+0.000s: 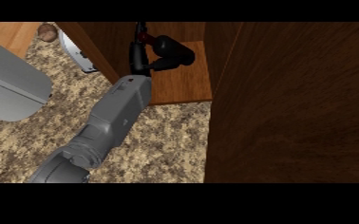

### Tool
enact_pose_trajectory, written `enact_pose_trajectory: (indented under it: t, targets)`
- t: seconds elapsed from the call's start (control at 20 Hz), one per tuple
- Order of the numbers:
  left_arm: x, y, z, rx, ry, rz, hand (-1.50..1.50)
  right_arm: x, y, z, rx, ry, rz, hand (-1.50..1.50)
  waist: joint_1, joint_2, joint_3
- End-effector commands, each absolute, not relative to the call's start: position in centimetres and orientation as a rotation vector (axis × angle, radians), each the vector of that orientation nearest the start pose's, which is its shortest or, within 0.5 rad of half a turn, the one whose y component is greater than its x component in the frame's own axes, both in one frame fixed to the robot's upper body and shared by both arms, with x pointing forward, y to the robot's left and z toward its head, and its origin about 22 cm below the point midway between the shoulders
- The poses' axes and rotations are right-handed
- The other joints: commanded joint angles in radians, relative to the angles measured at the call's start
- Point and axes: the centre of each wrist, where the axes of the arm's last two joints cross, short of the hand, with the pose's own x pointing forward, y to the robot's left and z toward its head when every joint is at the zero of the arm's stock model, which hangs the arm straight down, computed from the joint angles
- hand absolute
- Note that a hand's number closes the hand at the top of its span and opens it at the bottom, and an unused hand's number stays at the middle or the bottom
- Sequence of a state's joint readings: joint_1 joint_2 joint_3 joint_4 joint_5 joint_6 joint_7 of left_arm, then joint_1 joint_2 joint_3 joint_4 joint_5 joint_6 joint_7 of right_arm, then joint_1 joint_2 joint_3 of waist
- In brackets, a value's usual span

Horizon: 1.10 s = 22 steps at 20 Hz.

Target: Pick up the wine, place it into the cabinet and close the cabinet

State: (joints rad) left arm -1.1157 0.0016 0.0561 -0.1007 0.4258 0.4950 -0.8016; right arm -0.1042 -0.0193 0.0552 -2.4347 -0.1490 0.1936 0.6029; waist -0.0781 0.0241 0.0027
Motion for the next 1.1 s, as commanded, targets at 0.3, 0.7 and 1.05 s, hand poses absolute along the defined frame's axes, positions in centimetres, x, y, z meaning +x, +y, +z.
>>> enact_pose_trajectory:
  t: [0.3,0.7,1.05]
  targets:
    - [41.0,13.0,-1.5,0.237,-1.849,0.137,-1.50,15.5,-20.0,20.2,0.315,-1.937,0.324,-1.50,0.009,0.004,-0.005]
    - [41.5,14.0,-1.0,0.141,-1.861,0.107,-1.50,14.7,-21.0,19.9,0.325,-1.934,0.305,-1.50,0.008,0.001,-0.004]
    - [41.4,11.9,-0.6,0.086,-1.841,0.138,-1.50,15.2,-20.9,20.4,0.335,-1.925,0.324,-1.50,0.011,-0.004,-0.004]
